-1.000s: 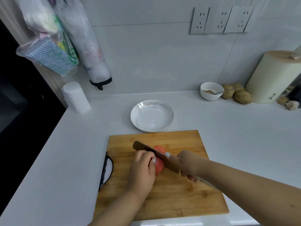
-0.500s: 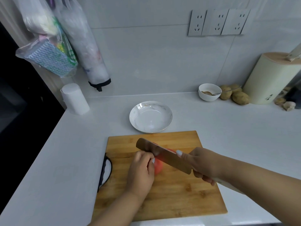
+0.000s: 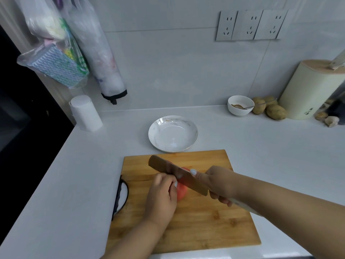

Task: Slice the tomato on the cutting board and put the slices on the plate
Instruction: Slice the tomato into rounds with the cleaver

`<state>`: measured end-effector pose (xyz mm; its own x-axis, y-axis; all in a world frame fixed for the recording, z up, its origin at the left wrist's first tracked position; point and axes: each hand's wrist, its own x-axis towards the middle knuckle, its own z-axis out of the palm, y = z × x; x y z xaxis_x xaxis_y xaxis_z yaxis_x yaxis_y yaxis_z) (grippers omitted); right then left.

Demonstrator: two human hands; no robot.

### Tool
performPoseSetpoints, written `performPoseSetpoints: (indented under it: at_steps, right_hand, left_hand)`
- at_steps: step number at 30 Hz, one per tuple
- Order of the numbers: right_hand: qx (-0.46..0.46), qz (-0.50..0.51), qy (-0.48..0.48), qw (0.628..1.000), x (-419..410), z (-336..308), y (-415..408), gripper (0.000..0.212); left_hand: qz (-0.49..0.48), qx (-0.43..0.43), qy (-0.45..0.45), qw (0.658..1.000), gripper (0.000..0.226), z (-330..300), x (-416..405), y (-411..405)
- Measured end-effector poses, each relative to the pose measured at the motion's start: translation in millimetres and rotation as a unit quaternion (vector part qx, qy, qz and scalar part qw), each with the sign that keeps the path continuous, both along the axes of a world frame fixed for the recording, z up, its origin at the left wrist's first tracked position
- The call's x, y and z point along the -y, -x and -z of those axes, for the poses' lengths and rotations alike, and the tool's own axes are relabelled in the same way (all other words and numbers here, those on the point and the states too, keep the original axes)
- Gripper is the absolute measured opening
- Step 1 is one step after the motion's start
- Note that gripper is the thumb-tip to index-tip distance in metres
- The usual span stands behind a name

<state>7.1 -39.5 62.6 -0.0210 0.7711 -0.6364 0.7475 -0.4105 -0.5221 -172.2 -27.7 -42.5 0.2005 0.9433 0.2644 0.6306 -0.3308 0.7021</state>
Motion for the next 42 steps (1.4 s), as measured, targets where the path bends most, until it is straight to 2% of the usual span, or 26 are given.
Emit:
performPoseSetpoints:
  at_steps: [3,8,16,21,28,39,42]
  right_hand:
    - [0.008,-0.009,-0.004,1.0,-8,8,8,0.081]
    - [0.019,-0.013,0.007,1.0,-5,14,2,0.091]
    - [0.042,0.01,0.061,0.997,17,22,-25,0.074]
    - [0.045,-0.023,0.036,0.998,4,36,-8,0.09]
    - [0.017,0.016,0.034,0.999,9,41,-9,0.094]
    - [-0.032,0.035,0.01,0.999,16,1,-18,0.065]
    - [-0.027,0.026,0.003,0.999,18,-8,-19,0.063]
  left_hand:
    - [0.006,0.003,0.001,1.0,0.01,1,0,0]
    - [0.003,0.0,0.001,1.0,0.009,1,0,0]
    - [0.001,-0.006,0.005,1.0,0.01,0,-1,0]
    - [0.003,-0.008,0.0,1.0,0.011,1,0,1]
    - [0.009,-0.004,0.012,1.0,0.009,2,1,4]
    - [0.005,0.0,0.009,1.0,0.012,2,0,3]
    - [0.001,-0.002,0.009,1.0,0.012,1,1,2]
